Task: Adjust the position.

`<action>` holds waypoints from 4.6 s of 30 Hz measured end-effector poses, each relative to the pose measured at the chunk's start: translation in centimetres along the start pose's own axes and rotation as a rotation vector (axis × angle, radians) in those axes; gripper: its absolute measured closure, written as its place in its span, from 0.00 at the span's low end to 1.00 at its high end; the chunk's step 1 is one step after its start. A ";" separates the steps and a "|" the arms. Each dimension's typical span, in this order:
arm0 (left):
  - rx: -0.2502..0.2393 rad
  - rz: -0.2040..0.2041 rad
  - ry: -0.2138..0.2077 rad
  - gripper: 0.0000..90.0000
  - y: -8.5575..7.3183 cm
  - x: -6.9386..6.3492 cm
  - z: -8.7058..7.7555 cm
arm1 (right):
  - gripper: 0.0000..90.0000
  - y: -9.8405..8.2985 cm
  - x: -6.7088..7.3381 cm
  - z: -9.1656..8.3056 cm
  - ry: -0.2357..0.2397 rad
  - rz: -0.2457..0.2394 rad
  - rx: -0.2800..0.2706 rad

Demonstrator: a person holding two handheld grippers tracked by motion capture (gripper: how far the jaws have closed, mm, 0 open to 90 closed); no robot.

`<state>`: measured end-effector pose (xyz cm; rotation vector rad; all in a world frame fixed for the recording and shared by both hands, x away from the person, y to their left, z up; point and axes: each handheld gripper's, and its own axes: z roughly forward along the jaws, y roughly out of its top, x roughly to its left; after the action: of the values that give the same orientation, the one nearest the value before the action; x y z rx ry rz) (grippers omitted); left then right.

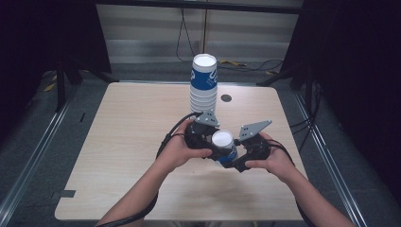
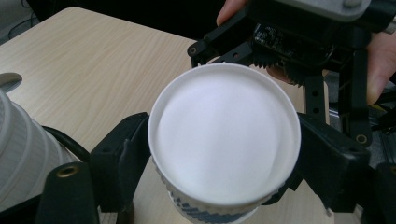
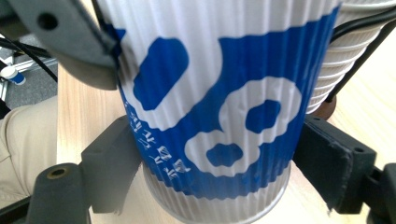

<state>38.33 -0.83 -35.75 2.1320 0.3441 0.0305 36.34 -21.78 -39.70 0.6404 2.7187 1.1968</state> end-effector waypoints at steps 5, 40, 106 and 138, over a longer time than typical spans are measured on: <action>0.010 0.003 -0.010 0.28 -0.1 0.0 0.1 | 0.20 -0.1 0.1 0.3 0.007 -0.009 0.007; 0.006 -0.013 -0.031 0.31 -0.5 0.4 -0.8 | 0.19 0.1 0.3 0.9 0.024 -0.024 -0.032; 0.135 0.043 -0.068 0.22 -1.4 0.3 -0.4 | 0.21 1.4 0.1 1.1 0.043 -0.168 0.314; 0.215 0.069 -0.105 0.33 -1.4 0.1 0.1 | 0.21 1.5 0.7 1.4 0.047 -0.247 0.353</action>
<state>38.08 -0.13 -36.94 2.3478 0.2196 -0.0821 36.56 -19.60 -39.56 0.2933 2.9658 0.6923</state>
